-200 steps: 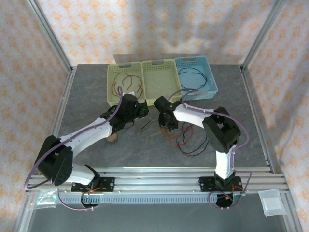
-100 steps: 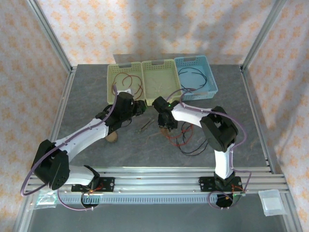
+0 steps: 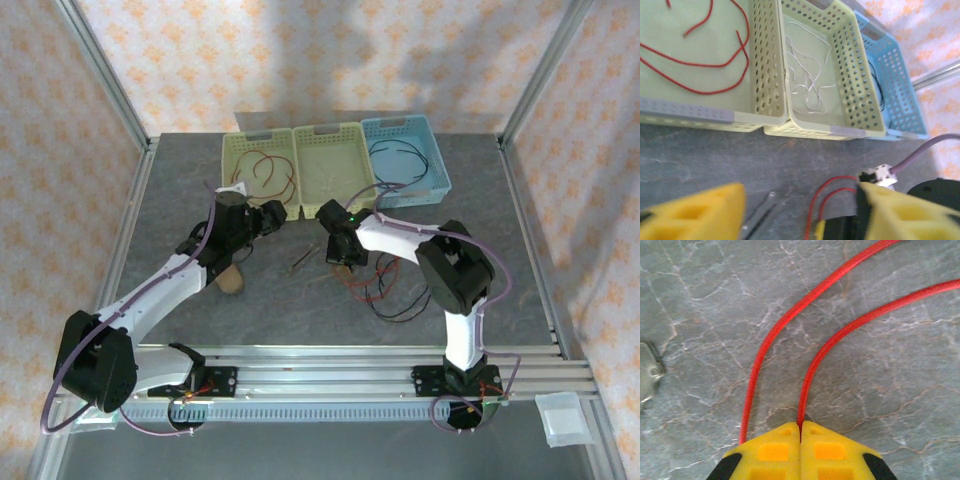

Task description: Untangle the cables

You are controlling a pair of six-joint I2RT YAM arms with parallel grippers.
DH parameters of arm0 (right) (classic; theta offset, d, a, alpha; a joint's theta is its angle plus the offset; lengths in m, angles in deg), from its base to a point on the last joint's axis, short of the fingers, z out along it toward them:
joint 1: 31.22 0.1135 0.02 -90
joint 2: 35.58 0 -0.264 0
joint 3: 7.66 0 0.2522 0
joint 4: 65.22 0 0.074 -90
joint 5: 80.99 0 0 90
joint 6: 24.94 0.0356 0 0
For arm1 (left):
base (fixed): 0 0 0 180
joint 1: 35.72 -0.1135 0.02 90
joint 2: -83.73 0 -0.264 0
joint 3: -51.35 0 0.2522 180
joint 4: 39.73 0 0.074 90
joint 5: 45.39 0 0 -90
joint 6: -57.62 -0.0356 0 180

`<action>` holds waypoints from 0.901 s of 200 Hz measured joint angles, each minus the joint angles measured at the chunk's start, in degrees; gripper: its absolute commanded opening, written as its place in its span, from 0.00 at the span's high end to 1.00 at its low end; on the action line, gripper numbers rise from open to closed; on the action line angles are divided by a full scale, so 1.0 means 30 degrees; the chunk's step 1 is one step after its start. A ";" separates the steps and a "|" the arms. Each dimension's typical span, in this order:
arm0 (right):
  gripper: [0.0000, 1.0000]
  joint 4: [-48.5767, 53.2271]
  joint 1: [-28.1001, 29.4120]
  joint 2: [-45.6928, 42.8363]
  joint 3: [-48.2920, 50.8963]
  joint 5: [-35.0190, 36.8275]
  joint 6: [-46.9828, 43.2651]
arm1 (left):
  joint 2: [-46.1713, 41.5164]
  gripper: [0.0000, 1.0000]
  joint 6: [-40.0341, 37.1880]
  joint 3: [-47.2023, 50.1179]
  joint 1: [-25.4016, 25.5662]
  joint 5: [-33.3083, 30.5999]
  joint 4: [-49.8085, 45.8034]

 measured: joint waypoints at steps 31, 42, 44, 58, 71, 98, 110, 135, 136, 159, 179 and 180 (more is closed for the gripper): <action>1.00 -0.0211 0.0000 -0.0466 0.0160 -0.0095 0.0226 | -0.0226 0.00 -0.0517 -0.0321 -0.0007 0.0153 -0.0117; 1.00 -0.0357 0.0000 -0.1064 0.0313 -0.0029 0.0321 | -0.0248 0.01 -0.0525 -0.0583 -0.0073 0.0044 -0.0153; 1.00 -0.0379 0.0000 -0.1239 0.0342 0.0029 0.0364 | -0.0248 0.01 -0.0510 -0.0648 -0.0073 -0.0058 -0.0189; 1.00 -0.0495 0.0000 -0.2433 0.0466 0.0430 0.0437 | -0.0233 0.01 -0.0503 -0.1086 -0.0124 -0.0816 -0.0532; 1.00 -0.0707 0.0000 -0.3825 0.0510 0.0991 0.0452 | -0.0153 0.01 -0.0510 -0.1472 -0.0131 -0.1530 -0.0845; 1.00 -0.1100 0.0000 -0.6652 0.0554 0.2324 0.0437 | -0.0080 0.01 -0.0656 -0.1676 -0.0219 -0.2375 -0.0991; 1.00 -0.1326 0.0000 -0.7788 0.0699 0.2863 0.0430 | 0.0000 0.01 -0.0729 -0.1676 -0.0219 -0.2375 -0.0962; 1.00 -0.1851 0.0000 -1.0273 0.1370 0.3861 0.0284 | 0.0561 0.01 -0.0889 -0.1807 -0.0211 -0.1836 -0.0809; 1.00 -0.1880 0.0000 -1.0418 0.1392 0.3920 0.0262 | 0.0605 0.01 -0.0903 -0.1821 -0.0211 -0.1829 -0.0809; 1.00 -0.2273 -0.0058 -1.2087 0.1457 0.4656 -0.0226 | 0.2047 0.01 -0.1341 -0.2681 0.0087 -0.1464 -0.0845; 1.00 -0.2331 -0.0335 -1.2699 0.0933 0.4787 -0.0954 | 0.2943 0.01 -0.1792 -0.2936 0.0976 -0.1071 -0.0612; 1.00 -0.2331 -0.0342 -1.2706 0.0903 0.4779 -0.0969 | 0.2987 0.01 -0.1836 -0.2943 0.1049 -0.1020 -0.0568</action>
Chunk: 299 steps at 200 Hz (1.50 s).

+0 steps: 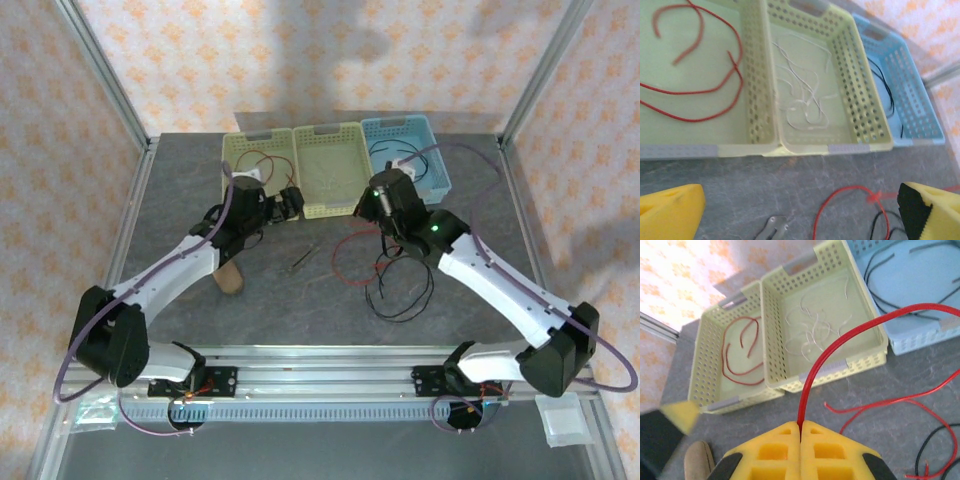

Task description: Untangle the cables

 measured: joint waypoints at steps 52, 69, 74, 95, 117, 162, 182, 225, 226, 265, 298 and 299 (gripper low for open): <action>1.00 0.0372 -0.0933 0.0153 -0.3169 -0.2892 -0.3140 | 0.2499 0.01 -0.0838 -0.1494 0.2353 0.1574 0.0911; 1.00 0.1042 -0.1202 0.0612 -0.4787 -0.3978 -0.4386 | 0.2579 0.01 -0.1020 -0.1530 0.2514 0.1749 0.1304; 1.00 0.1246 -0.1275 0.0794 -0.5238 -0.4262 -0.4736 | 0.2572 0.01 -0.1064 -0.1530 0.2514 0.1763 0.1384; 1.00 0.1821 -0.1421 0.1537 -0.6630 -0.5523 -0.5901 | 0.2499 0.01 -0.1399 -0.1530 0.2470 0.2004 0.1756; 1.00 0.2463 -0.1428 0.2397 -0.7657 -0.7147 -0.6900 | 0.2229 0.01 -0.2142 -0.1530 0.2477 0.3432 0.2514; 1.00 0.3759 -0.1508 0.3169 -0.9092 -0.9879 -0.9581 | 0.0736 0.01 -0.4765 -0.1275 0.2499 0.4969 0.3716; 1.00 0.3818 -0.1698 0.2987 -0.9143 -1.0615 -1.0768 | -0.0976 0.01 -0.5967 -0.0350 0.2419 0.4473 0.4656; 1.00 0.3395 -0.1843 0.2521 -0.8845 -1.1854 -1.2050 | -0.2616 0.03 -0.7031 0.0095 0.0066 0.5297 0.6135; 1.00 0.3395 -0.1843 0.2543 -0.8859 -1.1919 -1.2087 | -0.2616 0.03 -0.7016 0.0095 -0.0080 0.5355 0.6171; 1.00 0.3206 -0.1843 0.4291 -1.0324 -1.3216 -1.2531 | -0.2980 0.02 -0.6987 0.0721 -0.2215 0.6135 0.6390; 1.00 0.3002 -0.1843 0.6849 -1.2123 -1.3835 -1.2706 | -0.4218 0.01 -0.6885 0.1282 -0.2936 0.5982 0.6098; 1.00 0.2994 -0.1843 0.6987 -1.2211 -1.3857 -1.2706 | -0.4299 0.01 -0.6878 0.1319 -0.2987 0.5952 0.6076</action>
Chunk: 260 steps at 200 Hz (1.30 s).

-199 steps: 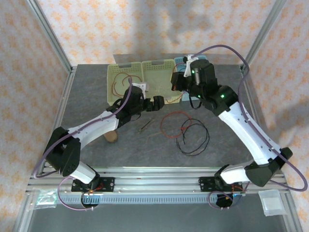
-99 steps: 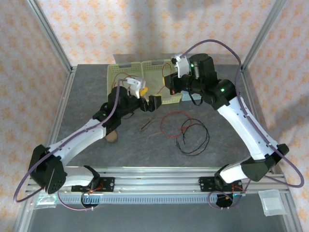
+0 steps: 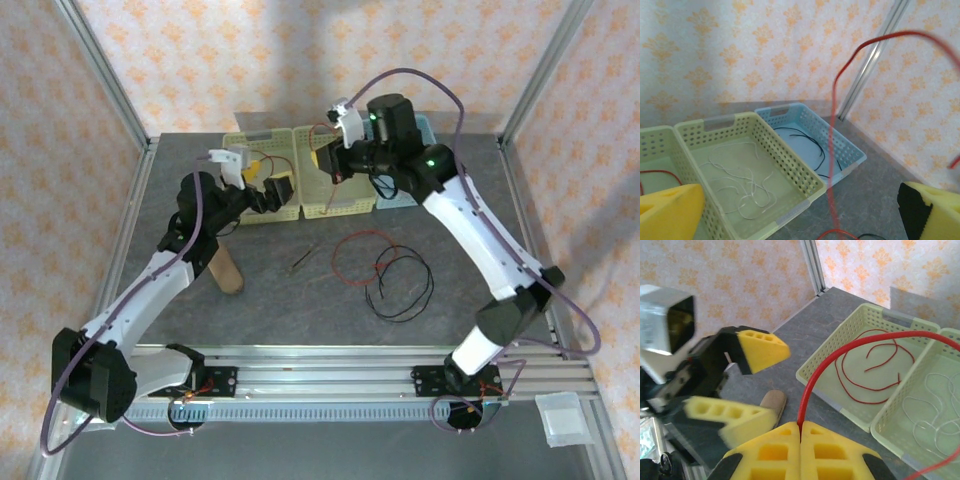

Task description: Untangle the cables

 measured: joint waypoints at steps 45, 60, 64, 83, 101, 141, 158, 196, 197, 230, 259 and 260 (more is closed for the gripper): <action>1.00 -0.0255 0.0007 0.4167 -0.3781 -0.0240 0.0109 | -0.1355 0.01 0.0882 0.0947 -0.1319 -0.1326 -0.0678; 1.00 -0.0554 0.0022 0.5625 -0.4962 -0.0248 0.0364 | -0.1479 0.01 0.1056 0.1239 -0.1566 -0.1661 -0.0998; 1.00 -0.0605 0.0022 0.5967 -0.5260 -0.0240 0.0466 | -0.1479 0.01 0.1093 0.1297 -0.1596 -0.1734 -0.1093; 1.00 -0.0911 0.0058 0.8109 -0.6987 -0.0240 0.0962 | -0.1479 0.01 0.1384 0.1464 -0.1719 -0.1778 -0.1406; 1.00 -0.1377 0.0102 1.0098 -0.8240 -0.0168 0.1537 | -0.1479 0.01 0.1581 0.1486 -0.1719 -0.1770 -0.1581; 1.00 -0.3104 0.0474 1.3420 -0.8772 0.0882 0.2820 | -0.1603 0.01 0.2244 0.2251 -0.1727 -0.1778 -0.1566; 1.00 -0.3891 0.0714 1.4877 -0.9180 0.1552 0.3563 | -0.1690 0.01 0.2463 0.2550 -0.1727 -0.1785 -0.1581; 0.81 -0.4860 0.0933 1.7726 -1.0768 0.2761 0.4823 | -0.2120 0.01 0.2586 0.2594 -0.1727 -0.1865 -0.1792; 0.79 -0.4874 0.0933 1.7792 -1.0790 0.2776 0.4830 | -0.2142 0.01 0.2586 0.2594 -0.1727 -0.1872 -0.1792; 0.47 -0.5071 0.0860 1.8192 -1.0892 0.3206 0.5566 | -0.2710 0.01 0.2586 0.2594 -0.1727 -0.2368 -0.2084; 0.44 -0.5355 0.0845 1.8149 -1.1497 0.3330 0.5632 | -0.2739 0.01 0.2776 0.2594 -0.1727 -0.2871 -0.2586; 0.44 -0.5355 0.0845 1.8149 -1.1504 0.3337 0.5632 | -0.2739 0.01 0.2798 0.2594 -0.1727 -0.2878 -0.2601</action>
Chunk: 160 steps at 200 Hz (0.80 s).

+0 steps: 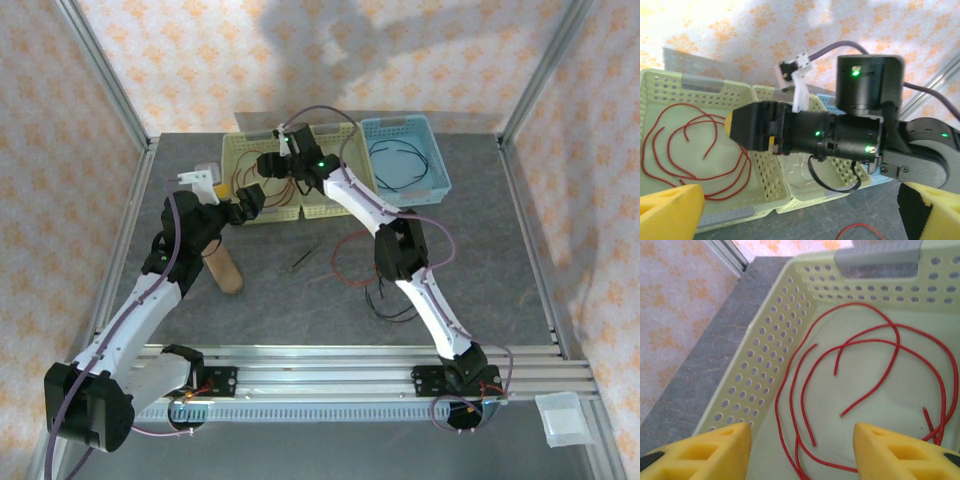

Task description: Untangle the cables

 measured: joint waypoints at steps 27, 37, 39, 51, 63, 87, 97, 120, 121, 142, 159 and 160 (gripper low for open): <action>0.46 0.0306 0.0000 -0.0590 0.0000 0.0393 -0.0160 | -0.0058 0.02 0.0291 0.0000 0.0095 -0.0787 -0.0452; 0.47 0.0532 -0.0015 -0.1115 0.0153 0.0663 -0.0299 | -0.0182 0.02 0.0437 0.0000 0.0226 -0.1122 -0.0685; 0.47 0.0568 -0.0022 -0.1209 0.0197 0.0692 -0.0306 | -0.0204 0.02 0.0444 0.0000 0.0240 -0.1217 -0.0721; 0.47 0.0882 -0.0058 -0.2120 0.0634 0.1056 -0.0379 | -0.0328 0.02 0.0568 0.0000 0.0481 -0.1596 -0.0940; 0.47 0.1115 -0.0146 -0.3395 0.1574 0.1435 -0.0452 | -0.0379 0.02 0.0627 0.0000 0.0860 -0.2018 -0.1253; 0.49 0.1158 -0.0393 -0.6914 0.5326 0.2535 -0.0517 | -0.0393 0.03 0.0641 0.0000 0.2091 -0.2994 -0.1916; 0.51 0.1005 -0.0481 -0.8721 0.7482 0.3235 -0.0517 | -0.0393 0.03 0.0656 0.0000 0.2674 -0.3322 -0.2018; 0.57 0.0401 -0.0721 -1.2458 1.2233 0.4626 -0.0066 | -0.0306 0.04 0.0933 0.0000 0.3745 -0.3796 -0.2186; 0.57 0.0393 -0.0736 -1.2560 1.2371 0.4670 -0.0058 | -0.0291 0.04 0.0940 0.0000 0.3796 -0.3818 -0.2186; 0.62 -0.0233 -0.0998 -1.5482 1.6298 0.5850 0.0743 | 0.0350 0.05 0.1224 0.0000 0.4736 -0.4087 -0.2171; 0.63 -0.0444 -0.1195 -1.7660 1.9358 0.7067 0.1574 | 0.1435 0.05 0.1392 0.0000 0.5734 -0.4167 -0.2091; 0.63 -0.0459 -0.1202 -1.7733 1.9475 0.7111 0.1610 | 0.1537 0.05 0.1428 -0.0007 0.5829 -0.4204 -0.2091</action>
